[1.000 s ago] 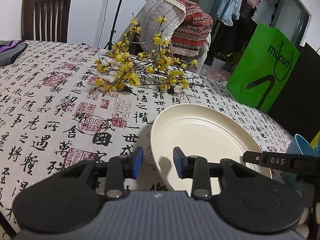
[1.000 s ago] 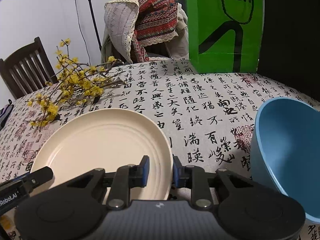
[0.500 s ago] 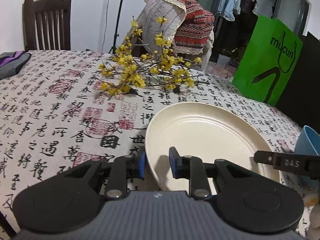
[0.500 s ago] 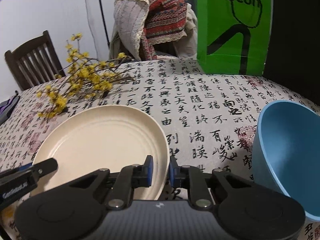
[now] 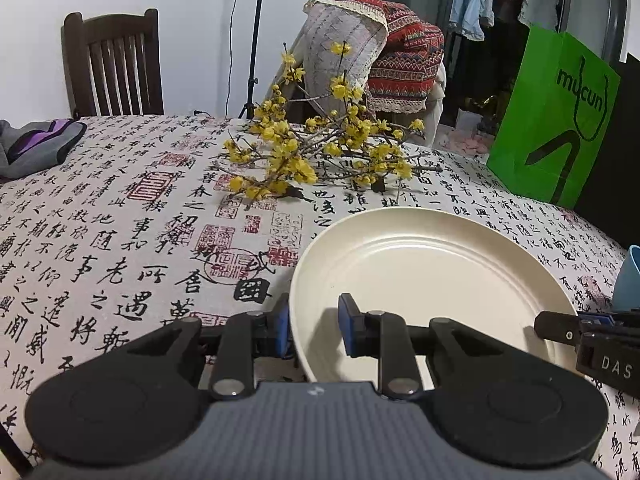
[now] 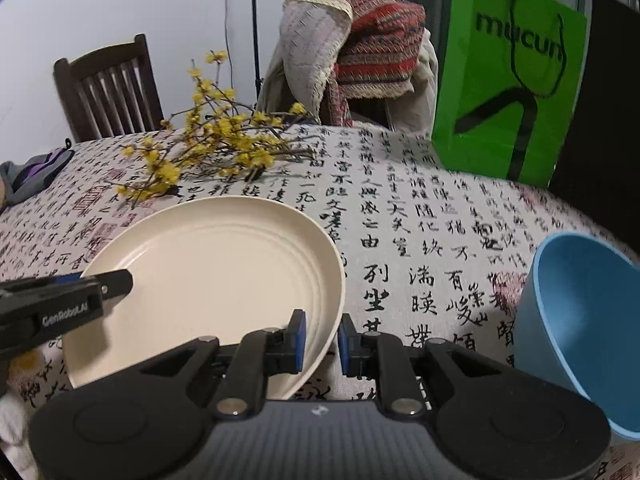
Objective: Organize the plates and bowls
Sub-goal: 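Lift the gripped cream plate and turn toward the blue bowls with both grippers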
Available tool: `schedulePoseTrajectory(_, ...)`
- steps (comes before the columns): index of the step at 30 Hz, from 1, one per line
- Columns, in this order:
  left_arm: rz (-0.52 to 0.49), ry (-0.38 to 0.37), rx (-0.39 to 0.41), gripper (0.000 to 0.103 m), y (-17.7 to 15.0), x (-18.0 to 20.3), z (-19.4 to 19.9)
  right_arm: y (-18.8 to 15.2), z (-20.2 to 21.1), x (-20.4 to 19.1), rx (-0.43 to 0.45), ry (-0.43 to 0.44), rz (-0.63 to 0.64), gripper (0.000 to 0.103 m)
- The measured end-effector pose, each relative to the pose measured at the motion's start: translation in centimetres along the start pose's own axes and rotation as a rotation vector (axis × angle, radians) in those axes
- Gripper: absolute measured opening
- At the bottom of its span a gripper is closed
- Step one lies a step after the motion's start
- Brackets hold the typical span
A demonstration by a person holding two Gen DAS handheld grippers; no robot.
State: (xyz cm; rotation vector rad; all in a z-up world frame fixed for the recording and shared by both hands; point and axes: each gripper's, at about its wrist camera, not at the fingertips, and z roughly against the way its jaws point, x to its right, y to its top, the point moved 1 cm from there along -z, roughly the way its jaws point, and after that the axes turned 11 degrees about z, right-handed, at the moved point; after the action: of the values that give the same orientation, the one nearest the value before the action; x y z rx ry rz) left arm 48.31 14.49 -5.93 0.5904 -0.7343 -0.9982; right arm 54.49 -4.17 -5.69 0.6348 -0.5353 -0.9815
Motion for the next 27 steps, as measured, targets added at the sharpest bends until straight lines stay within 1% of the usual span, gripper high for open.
schedulePoseTrajectory(7, 0.000, -0.009, 0.011, 0.025, 0.4, -0.1, 0.8, 0.1, 0.8, -0.3, 0.029, -0.008, 0.015, 0.016)
schedulePoseTrajectory(18, -0.027, -0.021, 0.082, 0.025, 0.5, 0.6, 3.3, 0.2, 2.9, 0.3, 0.078, -0.006, -0.003, 0.016)
schedulePoseTrajectory(27, -0.032, -0.028, 0.107, 0.025, 0.5, 0.9, 5.5, -0.1, 5.4, 0.3, 0.121, -0.009, -0.006, 0.016)
